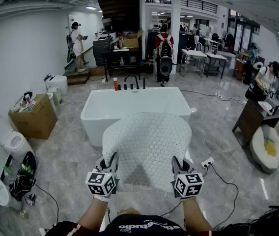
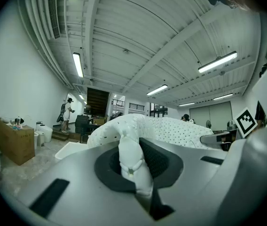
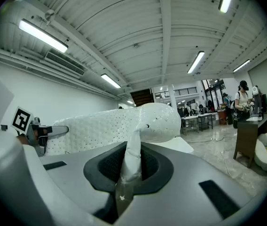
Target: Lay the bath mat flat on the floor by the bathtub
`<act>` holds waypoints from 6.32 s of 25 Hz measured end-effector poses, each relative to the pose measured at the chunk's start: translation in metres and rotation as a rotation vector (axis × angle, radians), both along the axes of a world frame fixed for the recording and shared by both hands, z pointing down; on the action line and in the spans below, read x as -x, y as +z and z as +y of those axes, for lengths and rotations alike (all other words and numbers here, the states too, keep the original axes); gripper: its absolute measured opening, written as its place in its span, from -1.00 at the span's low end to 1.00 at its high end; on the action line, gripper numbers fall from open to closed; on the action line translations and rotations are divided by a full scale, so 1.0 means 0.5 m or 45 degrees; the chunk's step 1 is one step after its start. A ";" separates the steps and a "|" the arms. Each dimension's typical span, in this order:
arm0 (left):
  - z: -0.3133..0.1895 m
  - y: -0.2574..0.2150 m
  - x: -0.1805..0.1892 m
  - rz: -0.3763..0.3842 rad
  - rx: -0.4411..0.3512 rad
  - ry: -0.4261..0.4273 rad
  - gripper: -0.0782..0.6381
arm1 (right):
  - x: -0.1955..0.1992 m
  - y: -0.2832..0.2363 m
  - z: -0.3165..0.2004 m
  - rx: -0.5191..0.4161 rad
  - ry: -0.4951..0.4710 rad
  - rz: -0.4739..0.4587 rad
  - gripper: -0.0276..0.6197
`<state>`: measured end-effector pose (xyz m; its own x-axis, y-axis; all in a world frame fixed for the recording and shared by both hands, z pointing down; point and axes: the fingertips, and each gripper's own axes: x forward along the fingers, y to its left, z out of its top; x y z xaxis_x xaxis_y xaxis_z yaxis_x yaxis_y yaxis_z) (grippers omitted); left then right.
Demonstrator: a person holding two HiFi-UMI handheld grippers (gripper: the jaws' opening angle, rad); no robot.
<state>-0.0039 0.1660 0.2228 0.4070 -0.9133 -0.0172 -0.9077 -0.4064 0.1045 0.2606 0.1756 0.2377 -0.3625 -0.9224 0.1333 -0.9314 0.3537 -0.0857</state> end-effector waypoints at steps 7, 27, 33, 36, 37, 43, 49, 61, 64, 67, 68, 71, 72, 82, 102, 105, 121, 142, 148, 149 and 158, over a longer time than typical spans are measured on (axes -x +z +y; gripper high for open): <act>-0.001 0.001 -0.009 0.005 0.004 0.005 -0.69 | -0.004 -0.001 -0.001 -0.006 -0.006 0.000 -0.78; 0.013 -0.006 -0.020 0.010 0.005 -0.006 -0.69 | -0.015 -0.003 0.011 -0.002 -0.026 -0.001 -0.73; 0.022 -0.019 -0.036 0.020 0.001 -0.019 -0.69 | -0.026 -0.026 0.020 -0.005 -0.052 0.011 -0.73; 0.021 -0.026 -0.034 0.016 -0.006 -0.019 -0.69 | -0.022 -0.034 0.020 -0.010 -0.056 0.007 -0.73; 0.021 -0.027 -0.031 0.013 -0.007 -0.021 -0.69 | -0.020 -0.035 0.020 -0.011 -0.057 0.006 -0.73; 0.022 -0.034 -0.031 0.002 -0.008 -0.045 -0.69 | -0.024 -0.035 0.014 -0.015 -0.071 -0.007 -0.73; 0.023 -0.029 -0.029 -0.017 0.004 -0.054 -0.69 | -0.016 -0.022 0.001 0.002 -0.086 -0.029 -0.73; -0.060 0.003 0.020 0.007 0.048 -0.088 -0.69 | 0.023 0.008 -0.078 0.057 -0.089 -0.015 -0.73; -0.094 0.005 0.034 0.015 0.048 -0.086 -0.69 | 0.037 0.008 -0.111 0.065 -0.086 -0.009 -0.73; -0.129 0.001 0.049 0.023 0.047 -0.083 -0.68 | 0.055 -0.001 -0.143 0.063 -0.085 0.004 -0.73; -0.141 -0.001 0.055 0.026 0.045 -0.080 -0.69 | 0.061 -0.004 -0.155 0.062 -0.084 0.008 -0.73; -0.180 0.000 0.077 0.033 0.045 -0.074 -0.69 | 0.081 -0.007 -0.192 0.065 -0.078 0.019 -0.73; -0.192 0.001 0.084 0.034 0.045 -0.074 -0.68 | 0.086 -0.006 -0.204 0.066 -0.077 0.019 -0.73; -0.321 -0.014 0.160 0.042 0.041 -0.062 -0.68 | 0.170 -0.017 -0.318 0.075 -0.071 0.028 -0.73; -0.522 -0.006 0.272 0.023 0.019 0.020 -0.68 | 0.316 -0.007 -0.495 0.099 -0.002 0.073 -0.72; -0.539 0.002 0.296 0.012 0.010 0.031 -0.68 | 0.344 0.000 -0.508 0.103 0.008 0.080 -0.72; -0.582 0.043 0.355 0.050 0.052 0.022 -0.68 | 0.401 0.024 -0.559 0.135 -0.026 0.121 -0.72; -0.827 0.006 0.285 -0.006 0.037 -0.161 -0.69 | 0.304 0.009 -0.882 0.096 -0.201 0.052 -0.72; -0.913 0.024 0.215 -0.022 0.059 -0.152 -0.69 | 0.230 0.039 -0.969 0.124 -0.186 0.055 -0.72; -0.923 0.033 0.203 -0.021 0.070 -0.152 -0.69 | 0.217 0.049 -0.979 0.135 -0.183 0.057 -0.72; -0.996 0.126 0.155 -0.037 0.164 -0.196 -0.68 | 0.165 0.143 -1.055 0.218 -0.191 0.070 -0.72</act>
<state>-0.0813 -0.3319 0.2858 0.2610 -0.9586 0.1138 -0.9614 -0.2476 0.1199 0.1782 -0.3518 0.3091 -0.4815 -0.8210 0.3070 -0.8746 0.4729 -0.1069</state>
